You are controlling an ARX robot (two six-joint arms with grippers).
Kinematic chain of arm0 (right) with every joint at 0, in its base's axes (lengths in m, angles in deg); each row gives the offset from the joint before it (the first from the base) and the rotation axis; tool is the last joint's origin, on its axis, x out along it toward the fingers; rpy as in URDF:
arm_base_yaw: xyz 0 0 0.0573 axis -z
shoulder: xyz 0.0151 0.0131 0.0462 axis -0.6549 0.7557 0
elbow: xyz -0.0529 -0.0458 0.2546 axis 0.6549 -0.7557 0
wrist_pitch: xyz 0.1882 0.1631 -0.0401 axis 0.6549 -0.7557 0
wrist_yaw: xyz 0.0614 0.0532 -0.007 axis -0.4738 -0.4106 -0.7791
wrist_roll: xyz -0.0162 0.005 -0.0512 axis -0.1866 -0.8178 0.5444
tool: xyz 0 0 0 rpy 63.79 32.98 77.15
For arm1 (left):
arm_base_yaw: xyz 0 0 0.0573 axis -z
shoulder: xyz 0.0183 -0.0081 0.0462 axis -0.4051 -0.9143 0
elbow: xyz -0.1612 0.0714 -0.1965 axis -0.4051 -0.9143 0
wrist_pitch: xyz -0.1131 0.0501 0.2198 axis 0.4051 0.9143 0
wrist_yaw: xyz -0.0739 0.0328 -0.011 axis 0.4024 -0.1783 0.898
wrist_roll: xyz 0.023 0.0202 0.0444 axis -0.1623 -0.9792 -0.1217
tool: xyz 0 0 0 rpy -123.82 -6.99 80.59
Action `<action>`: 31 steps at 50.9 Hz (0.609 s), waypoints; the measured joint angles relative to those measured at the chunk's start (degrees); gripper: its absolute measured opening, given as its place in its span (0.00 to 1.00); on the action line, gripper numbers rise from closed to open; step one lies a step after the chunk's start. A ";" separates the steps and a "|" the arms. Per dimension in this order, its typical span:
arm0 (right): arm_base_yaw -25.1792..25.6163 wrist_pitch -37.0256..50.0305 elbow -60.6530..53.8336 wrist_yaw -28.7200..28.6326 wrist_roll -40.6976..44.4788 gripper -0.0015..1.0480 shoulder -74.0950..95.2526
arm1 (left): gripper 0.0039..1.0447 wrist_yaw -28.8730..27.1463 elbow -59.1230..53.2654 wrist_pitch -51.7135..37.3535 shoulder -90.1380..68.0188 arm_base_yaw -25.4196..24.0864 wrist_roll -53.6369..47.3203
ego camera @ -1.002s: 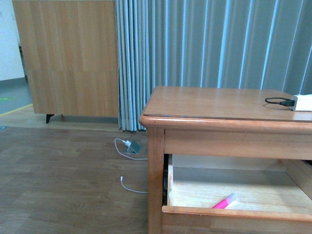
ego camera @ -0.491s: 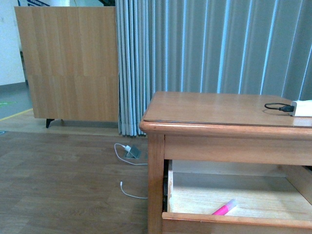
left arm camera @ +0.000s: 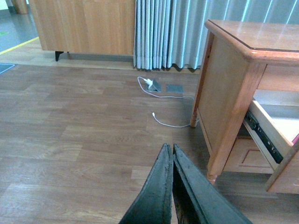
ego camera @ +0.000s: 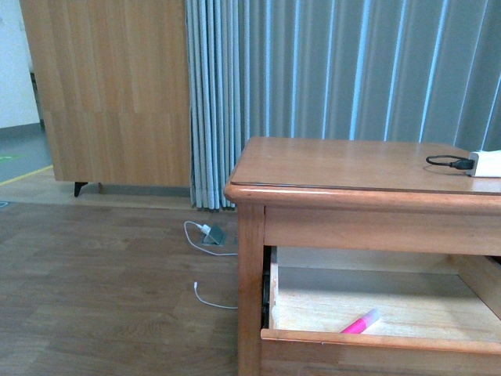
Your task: Place pink marker in drawer with both arms
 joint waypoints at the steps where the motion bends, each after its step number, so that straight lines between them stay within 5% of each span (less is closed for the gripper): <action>1: 0.00 0.00 0.00 0.02 0.00 0.92 0.00 | 0.04 0.00 -0.13 0.00 0.15 0.00 0.00; 19: 0.00 0.00 -0.09 0.00 0.00 0.92 -0.04 | 0.04 0.11 -1.57 0.04 2.47 0.00 -0.11; 26: -0.02 -0.07 -0.09 0.17 0.04 0.92 -0.02 | 0.26 0.11 -1.57 0.04 2.47 0.00 -0.13; 31: -1.20 -4.59 0.28 6.25 5.20 0.92 0.50 | 0.43 0.09 -1.57 0.04 2.47 0.00 -0.13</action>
